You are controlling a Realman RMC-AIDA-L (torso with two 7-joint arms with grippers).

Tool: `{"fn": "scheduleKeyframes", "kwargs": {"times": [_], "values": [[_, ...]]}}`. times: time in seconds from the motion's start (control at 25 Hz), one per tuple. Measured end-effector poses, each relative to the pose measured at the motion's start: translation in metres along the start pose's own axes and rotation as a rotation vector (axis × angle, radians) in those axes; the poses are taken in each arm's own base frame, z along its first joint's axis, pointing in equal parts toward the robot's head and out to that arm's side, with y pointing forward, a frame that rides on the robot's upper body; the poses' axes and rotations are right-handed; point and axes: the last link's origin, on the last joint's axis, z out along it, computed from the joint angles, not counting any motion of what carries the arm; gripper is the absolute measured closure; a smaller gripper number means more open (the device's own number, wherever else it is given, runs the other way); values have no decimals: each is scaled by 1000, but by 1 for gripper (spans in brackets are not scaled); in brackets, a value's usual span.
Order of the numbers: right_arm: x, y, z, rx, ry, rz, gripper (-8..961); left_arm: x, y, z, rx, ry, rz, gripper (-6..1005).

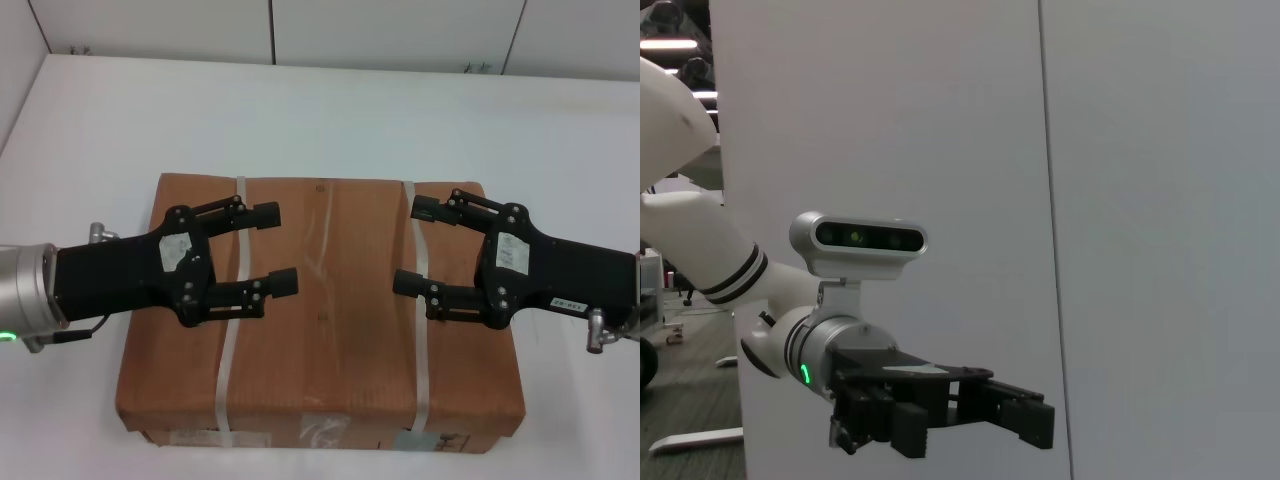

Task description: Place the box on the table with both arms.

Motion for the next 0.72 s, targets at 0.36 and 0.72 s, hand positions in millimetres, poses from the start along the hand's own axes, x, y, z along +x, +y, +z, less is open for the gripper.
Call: {"fn": "scheduleKeyframes", "kwargs": {"times": [0.36,0.72], "values": [[0,-1,2,11,-4,2,83,1,-1,2,13,15,7,188],[3,-3,3,27,7,7,83,1,-2,1,30,30,19,188]]}}
